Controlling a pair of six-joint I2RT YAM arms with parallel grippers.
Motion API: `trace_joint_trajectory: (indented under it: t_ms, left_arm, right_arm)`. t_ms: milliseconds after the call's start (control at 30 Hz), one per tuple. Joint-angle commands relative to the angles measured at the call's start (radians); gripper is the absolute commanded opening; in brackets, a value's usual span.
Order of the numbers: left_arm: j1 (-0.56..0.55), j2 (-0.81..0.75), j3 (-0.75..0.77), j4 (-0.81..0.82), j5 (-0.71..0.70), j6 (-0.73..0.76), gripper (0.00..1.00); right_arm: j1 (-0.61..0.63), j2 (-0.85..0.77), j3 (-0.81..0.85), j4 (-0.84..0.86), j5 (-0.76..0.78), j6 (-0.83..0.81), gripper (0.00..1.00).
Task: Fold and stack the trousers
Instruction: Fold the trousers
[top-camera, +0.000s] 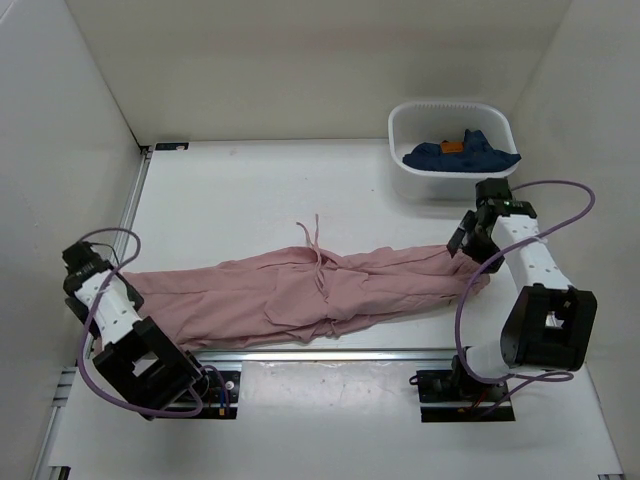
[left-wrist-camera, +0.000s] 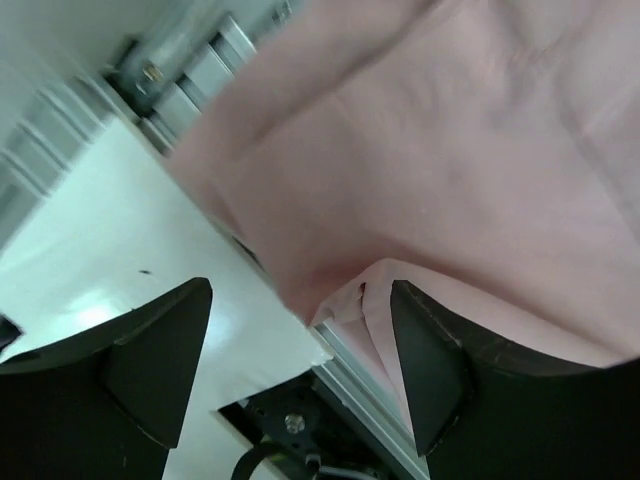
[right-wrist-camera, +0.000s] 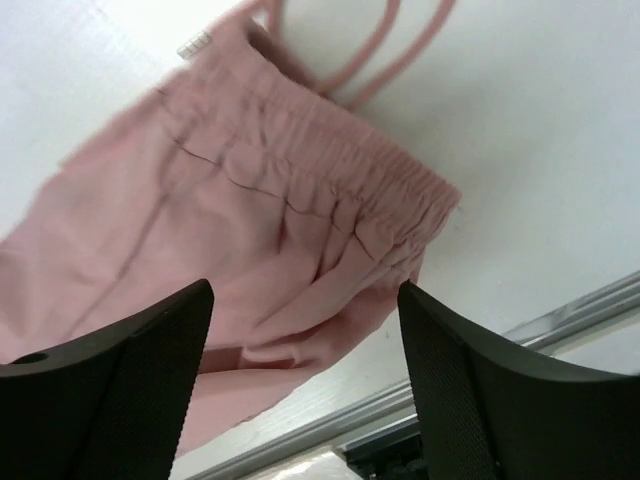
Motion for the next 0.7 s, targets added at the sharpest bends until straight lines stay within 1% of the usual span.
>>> trace_joint_trajectory:
  t_ms: [0,33,67,100,133,233,300,333,400,467,500,533,633,667]
  left_arm:
    - [0.008,-0.006,0.183,-0.105,0.019,-0.001,0.84]
    - [0.008,0.005,0.211,-0.139,0.035,-0.001,0.84]
    - [0.008,0.005,0.243,-0.139,0.064,-0.001,0.85]
    - [0.008,0.005,0.243,-0.139,0.075,-0.001,0.85]
    - [0.008,0.016,0.234,-0.139,0.075,-0.001,0.85]
    - [0.008,0.046,0.153,-0.067,0.046,-0.001,0.87]
    - [0.008,0.080,0.087,0.005,0.033,-0.001,0.87]
    - [0.008,0.080,0.069,0.023,0.033,-0.001,0.87]
    - [0.008,0.111,0.043,0.034,0.033,-0.001,0.87]
    - [0.008,0.134,-0.003,0.082,0.021,-0.001,0.87]
    - [0.008,0.143,-0.020,0.095,0.009,-0.001,0.87]
    - [0.008,0.143,-0.051,0.108,-0.007,-0.001,0.87]
    - [0.008,0.155,-0.082,0.146,-0.007,-0.001,0.87]
    - [0.008,0.155,-0.095,0.155,-0.007,-0.001,0.87]
  right_arm:
    - [-0.004,-0.005,0.090,-0.045,0.029,-0.053,0.81]
    - [-0.004,-0.017,0.099,-0.059,0.029,-0.053,0.86]
    - [-0.004,-0.037,0.090,-0.079,0.029,-0.039,0.89]
    - [-0.004,-0.050,0.080,-0.088,0.029,-0.028,0.91]
    - [-0.004,-0.062,0.069,-0.088,0.029,-0.005,0.98]
    - [-0.004,-0.096,0.004,-0.074,-0.011,0.004,0.98]
    - [-0.013,-0.110,-0.045,-0.003,-0.050,0.004,0.98]
    - [-0.013,-0.093,-0.054,0.022,-0.089,0.018,0.98]
    - [-0.022,-0.032,-0.077,0.070,-0.117,0.044,0.98]
    - [-0.022,0.046,-0.100,0.165,-0.136,0.084,0.98]
    - [-0.036,0.073,-0.111,0.197,-0.175,0.099,0.98]
    - [-0.049,0.120,-0.134,0.275,-0.207,0.111,0.98]
    - [-0.050,0.182,-0.187,0.418,-0.262,0.179,0.98]
    - [-0.050,0.197,-0.187,0.435,-0.282,0.193,0.94]
